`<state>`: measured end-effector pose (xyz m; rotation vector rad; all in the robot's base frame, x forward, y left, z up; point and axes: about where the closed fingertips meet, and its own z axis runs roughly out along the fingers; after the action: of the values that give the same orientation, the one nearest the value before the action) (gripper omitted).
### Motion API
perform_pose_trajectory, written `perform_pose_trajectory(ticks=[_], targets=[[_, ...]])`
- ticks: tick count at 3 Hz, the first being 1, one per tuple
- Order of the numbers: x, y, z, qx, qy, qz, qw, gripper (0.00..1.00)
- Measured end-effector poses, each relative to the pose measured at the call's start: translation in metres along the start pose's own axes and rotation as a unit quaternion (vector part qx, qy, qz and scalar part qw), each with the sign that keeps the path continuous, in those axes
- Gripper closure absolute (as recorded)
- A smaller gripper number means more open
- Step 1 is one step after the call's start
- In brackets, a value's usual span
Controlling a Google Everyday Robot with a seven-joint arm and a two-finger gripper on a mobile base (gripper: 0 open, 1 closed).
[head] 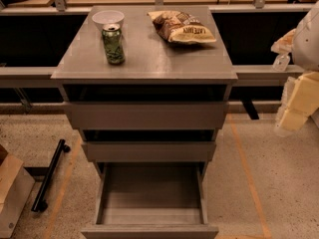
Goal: Close bottom drawer
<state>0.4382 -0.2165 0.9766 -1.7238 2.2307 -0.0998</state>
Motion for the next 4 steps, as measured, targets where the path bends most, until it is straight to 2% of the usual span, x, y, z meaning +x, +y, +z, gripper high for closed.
perform_pose_trajectory(ticks=[1,2,3,4], targets=[[0.000,0.000,0.000,0.000,0.000,0.000,1.0000,0.00],[-0.001,-0.001,-0.001,0.006,-0.003,-0.002,1.0000,0.25],[0.008,-0.002,0.016,0.009,-0.020,-0.019,0.9996,0.47],[0.026,-0.002,0.056,-0.004,-0.033,-0.038,0.9987,0.71]])
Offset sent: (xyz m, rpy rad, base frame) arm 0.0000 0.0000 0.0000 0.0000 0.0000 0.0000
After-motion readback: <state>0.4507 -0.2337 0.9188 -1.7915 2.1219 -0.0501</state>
